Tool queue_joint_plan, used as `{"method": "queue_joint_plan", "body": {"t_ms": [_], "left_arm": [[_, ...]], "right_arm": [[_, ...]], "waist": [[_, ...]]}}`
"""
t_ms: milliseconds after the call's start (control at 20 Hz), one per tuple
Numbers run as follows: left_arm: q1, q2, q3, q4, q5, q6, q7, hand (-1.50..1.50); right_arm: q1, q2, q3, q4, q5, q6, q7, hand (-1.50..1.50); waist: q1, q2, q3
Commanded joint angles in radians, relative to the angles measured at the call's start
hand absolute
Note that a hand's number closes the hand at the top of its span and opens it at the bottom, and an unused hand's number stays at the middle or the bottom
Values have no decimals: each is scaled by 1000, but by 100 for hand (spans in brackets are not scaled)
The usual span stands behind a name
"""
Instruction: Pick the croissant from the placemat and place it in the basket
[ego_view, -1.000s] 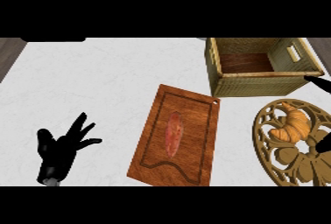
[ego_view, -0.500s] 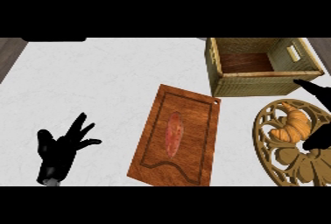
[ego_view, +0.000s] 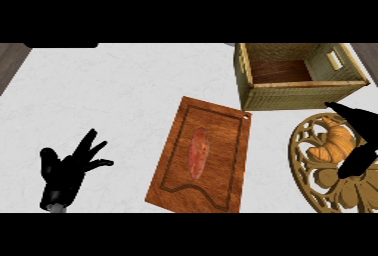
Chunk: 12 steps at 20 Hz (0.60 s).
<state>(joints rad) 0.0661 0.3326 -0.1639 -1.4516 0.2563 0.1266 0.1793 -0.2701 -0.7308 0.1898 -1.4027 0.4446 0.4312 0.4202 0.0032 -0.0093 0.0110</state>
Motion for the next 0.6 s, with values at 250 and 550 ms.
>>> {"method": "queue_joint_plan", "body": {"t_ms": [250, 550], "left_arm": [[49, -30, -22, 64, -57, 39, 49, 0], [36, 11, 16, 45, -28, -16, 85, 0]], "right_arm": [[26, 50, -1, 42, 66, -40, -46, -150], [-4, 73, -15, 115, 101, -57, -79, -150]], "waist": [[-1, 10, -11], [3, 11, -11]]}}
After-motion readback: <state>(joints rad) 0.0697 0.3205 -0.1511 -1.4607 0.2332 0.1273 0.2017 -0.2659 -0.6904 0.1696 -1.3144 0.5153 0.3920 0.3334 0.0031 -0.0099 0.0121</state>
